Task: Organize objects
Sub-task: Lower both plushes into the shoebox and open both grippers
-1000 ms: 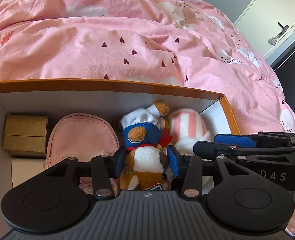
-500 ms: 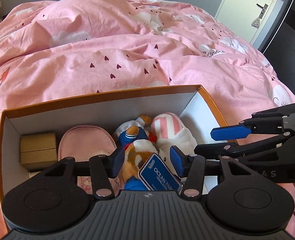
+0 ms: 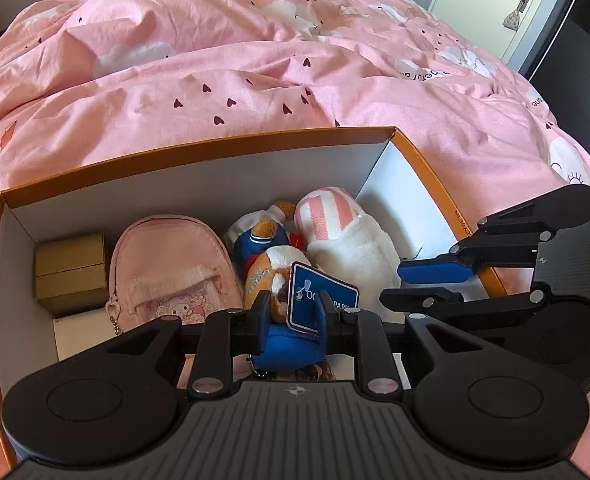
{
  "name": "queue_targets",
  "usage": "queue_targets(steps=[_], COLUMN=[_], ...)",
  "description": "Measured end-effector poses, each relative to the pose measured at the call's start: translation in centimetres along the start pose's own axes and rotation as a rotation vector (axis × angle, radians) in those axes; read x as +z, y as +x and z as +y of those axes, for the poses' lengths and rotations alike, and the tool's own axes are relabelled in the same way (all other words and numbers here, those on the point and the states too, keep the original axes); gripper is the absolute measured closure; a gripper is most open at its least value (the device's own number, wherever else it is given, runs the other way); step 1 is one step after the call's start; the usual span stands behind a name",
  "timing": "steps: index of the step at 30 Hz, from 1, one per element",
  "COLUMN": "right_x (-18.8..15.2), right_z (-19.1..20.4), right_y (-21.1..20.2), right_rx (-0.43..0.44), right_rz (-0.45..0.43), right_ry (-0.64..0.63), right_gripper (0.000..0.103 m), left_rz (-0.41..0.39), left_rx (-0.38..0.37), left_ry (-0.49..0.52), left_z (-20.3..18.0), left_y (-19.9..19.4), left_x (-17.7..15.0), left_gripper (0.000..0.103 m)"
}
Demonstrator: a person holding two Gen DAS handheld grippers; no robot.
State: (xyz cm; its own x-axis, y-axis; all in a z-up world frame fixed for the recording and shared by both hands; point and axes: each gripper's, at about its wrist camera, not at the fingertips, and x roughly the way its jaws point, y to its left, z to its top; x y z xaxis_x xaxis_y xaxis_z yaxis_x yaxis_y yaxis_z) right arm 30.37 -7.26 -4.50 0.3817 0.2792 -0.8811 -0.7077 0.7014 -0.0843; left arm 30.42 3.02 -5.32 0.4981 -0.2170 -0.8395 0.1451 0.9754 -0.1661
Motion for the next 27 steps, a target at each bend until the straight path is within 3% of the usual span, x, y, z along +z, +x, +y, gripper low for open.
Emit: queue_targets(steps=[10, 19, 27], right_x=[0.6, 0.2, -1.9], right_z=[-0.1, 0.1, 0.3], right_y=[1.4, 0.2, -5.9], right_rx=[-0.046, -0.055, -0.037], right_rz=[-0.005, -0.028, -0.175], right_ry=[-0.016, 0.003, 0.110], right_gripper=[0.085, 0.085, 0.085], left_rz=[0.004, -0.032, -0.225], left_rx=[0.027, 0.039, 0.043], left_ry=[0.020, 0.001, -0.036], left_z=[-0.5, -0.8, -2.6], left_y=[1.1, -0.2, -6.8], left_x=[0.2, 0.0, -1.5], left_gripper=[0.073, 0.072, 0.067])
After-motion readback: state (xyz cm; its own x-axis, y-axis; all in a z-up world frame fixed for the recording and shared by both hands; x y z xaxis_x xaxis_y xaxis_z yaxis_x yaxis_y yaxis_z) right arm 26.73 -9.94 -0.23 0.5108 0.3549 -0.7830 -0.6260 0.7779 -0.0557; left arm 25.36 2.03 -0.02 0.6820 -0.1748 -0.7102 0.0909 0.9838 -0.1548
